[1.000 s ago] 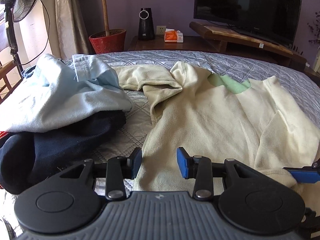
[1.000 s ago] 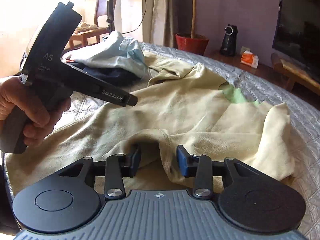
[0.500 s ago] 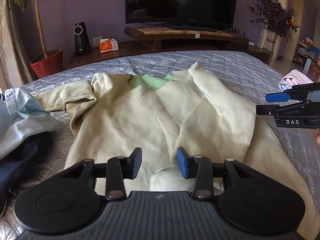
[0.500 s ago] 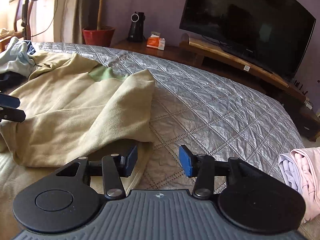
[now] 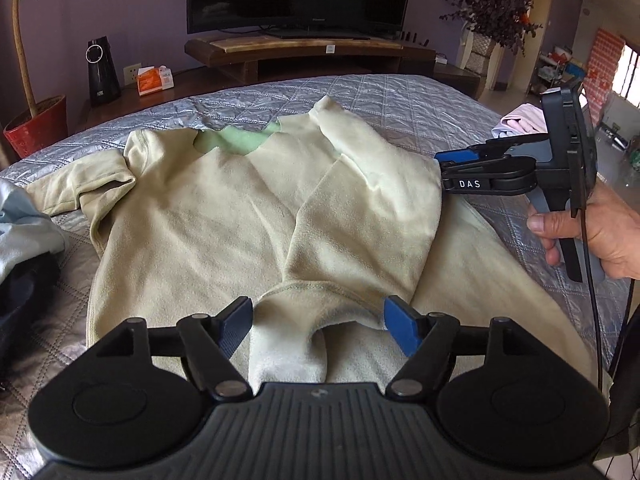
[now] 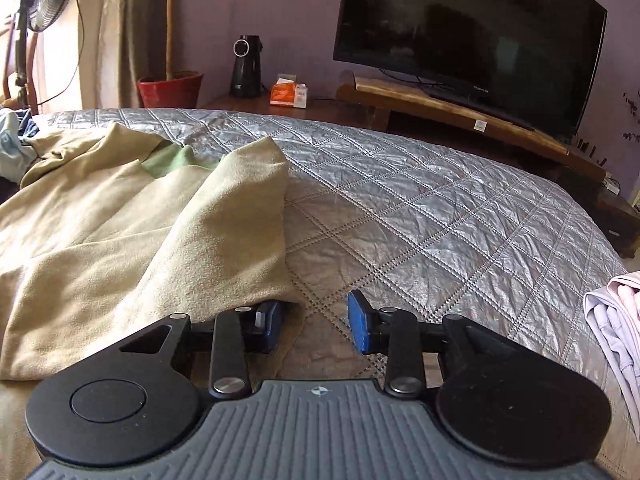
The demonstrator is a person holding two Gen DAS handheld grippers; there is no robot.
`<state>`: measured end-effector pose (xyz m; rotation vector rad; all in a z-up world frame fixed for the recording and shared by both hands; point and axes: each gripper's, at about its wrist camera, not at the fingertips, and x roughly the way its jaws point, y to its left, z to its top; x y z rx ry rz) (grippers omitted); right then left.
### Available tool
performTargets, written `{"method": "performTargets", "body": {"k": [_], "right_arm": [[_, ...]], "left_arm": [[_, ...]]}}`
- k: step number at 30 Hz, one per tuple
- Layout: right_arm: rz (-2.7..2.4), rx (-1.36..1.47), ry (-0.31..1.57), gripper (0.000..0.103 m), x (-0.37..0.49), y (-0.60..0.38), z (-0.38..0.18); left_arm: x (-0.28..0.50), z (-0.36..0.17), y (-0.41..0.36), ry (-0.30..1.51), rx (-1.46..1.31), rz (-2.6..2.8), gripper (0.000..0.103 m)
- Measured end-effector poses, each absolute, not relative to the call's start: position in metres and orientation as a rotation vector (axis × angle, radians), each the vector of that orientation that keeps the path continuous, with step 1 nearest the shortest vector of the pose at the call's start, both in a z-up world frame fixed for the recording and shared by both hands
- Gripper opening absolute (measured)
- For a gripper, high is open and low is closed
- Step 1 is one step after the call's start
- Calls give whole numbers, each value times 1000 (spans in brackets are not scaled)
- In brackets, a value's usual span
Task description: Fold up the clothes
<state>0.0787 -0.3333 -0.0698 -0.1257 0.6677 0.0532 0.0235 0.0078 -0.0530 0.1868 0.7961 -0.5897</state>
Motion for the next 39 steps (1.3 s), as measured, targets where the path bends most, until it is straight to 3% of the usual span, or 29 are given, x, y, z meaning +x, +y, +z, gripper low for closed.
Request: {"method": "performTargets", "body": {"k": [7, 16, 19, 21, 27, 29, 33, 39], "right_arm": [[46, -118, 671, 42, 82, -333, -72], [34, -101, 677, 48, 82, -337, -73], [16, -72, 678, 49, 83, -343, -73], [3, -49, 678, 49, 84, -346, -74], [-20, 83, 687, 51, 86, -358, -75], [-42, 82, 692, 57, 86, -358, -76], [-53, 176, 694, 58, 84, -370, -75], [-40, 30, 754, 68, 78, -366, -69]], "left_arm": [[11, -53, 1, 705, 313, -539, 75], [28, -62, -10, 746, 321, -526, 75], [26, -64, -12, 745, 344, -538, 65], [24, -64, -10, 751, 343, -541, 50], [18, -66, -7, 770, 344, -540, 35], [15, -66, -6, 774, 349, -537, 34], [1, -64, -4, 758, 398, -526, 35], [0, -50, 20, 754, 292, -484, 35]]}}
